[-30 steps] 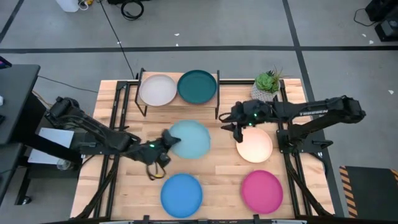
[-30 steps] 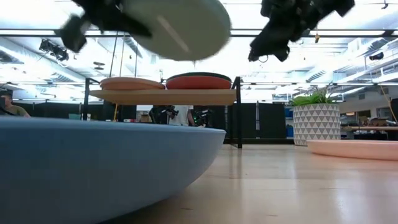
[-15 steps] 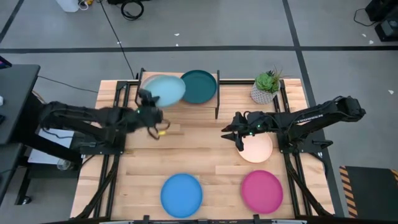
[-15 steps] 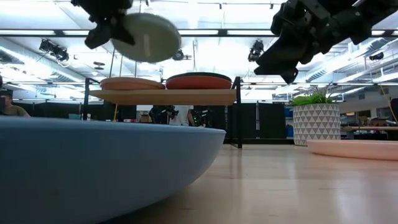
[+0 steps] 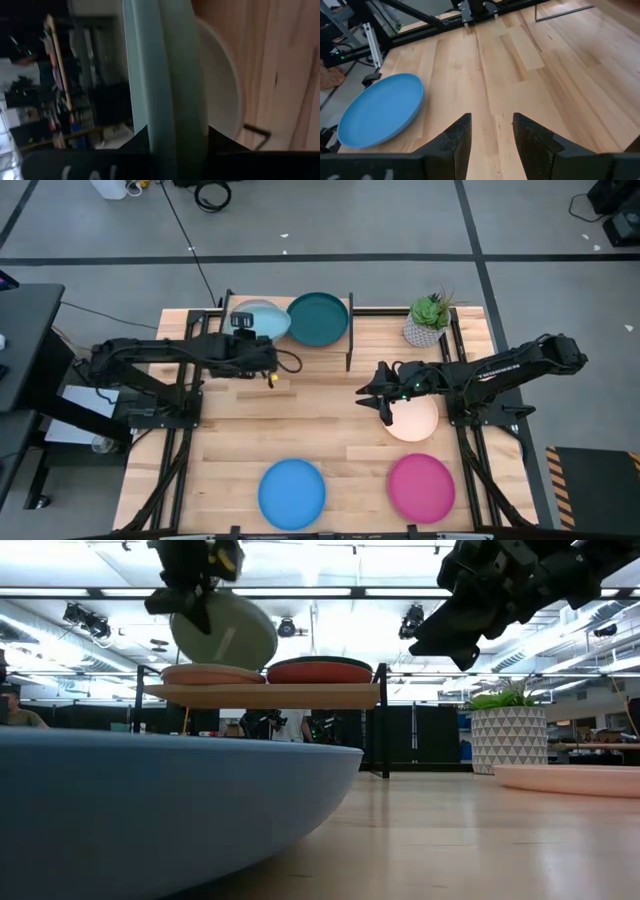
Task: Place and stack plates onto a shelf
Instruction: Stack the light blue plate on top of the gray plate on the shelf
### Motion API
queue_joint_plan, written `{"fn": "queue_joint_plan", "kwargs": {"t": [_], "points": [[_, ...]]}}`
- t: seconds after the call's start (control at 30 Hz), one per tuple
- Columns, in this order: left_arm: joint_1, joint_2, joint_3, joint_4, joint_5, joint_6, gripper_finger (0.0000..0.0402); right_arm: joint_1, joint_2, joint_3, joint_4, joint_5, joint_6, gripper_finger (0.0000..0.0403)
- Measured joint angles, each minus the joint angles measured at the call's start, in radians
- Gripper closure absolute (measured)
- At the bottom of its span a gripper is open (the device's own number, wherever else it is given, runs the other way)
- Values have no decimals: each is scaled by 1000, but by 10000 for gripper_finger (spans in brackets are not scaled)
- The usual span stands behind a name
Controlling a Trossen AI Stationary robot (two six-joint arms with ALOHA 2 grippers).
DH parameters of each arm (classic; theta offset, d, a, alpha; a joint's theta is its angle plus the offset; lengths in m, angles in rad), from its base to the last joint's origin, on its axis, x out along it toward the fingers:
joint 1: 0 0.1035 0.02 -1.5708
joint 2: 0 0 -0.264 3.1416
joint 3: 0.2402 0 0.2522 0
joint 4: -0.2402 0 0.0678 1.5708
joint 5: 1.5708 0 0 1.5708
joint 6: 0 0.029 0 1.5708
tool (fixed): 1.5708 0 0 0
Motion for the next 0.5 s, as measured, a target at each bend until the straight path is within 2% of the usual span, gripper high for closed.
{"fn": "queue_joint_plan", "kwargs": {"t": [0.17,0.37,0.5], "points": [[16,54,11,-38,-13,-10,344,21,0,0,-1,26,-3,252],[67,60,11,-42,-35,0,340,29,0,0,1,41,-10,252],[79,60,11,-44,29,26,311,29,0,0,1,41,-11,252]]}}
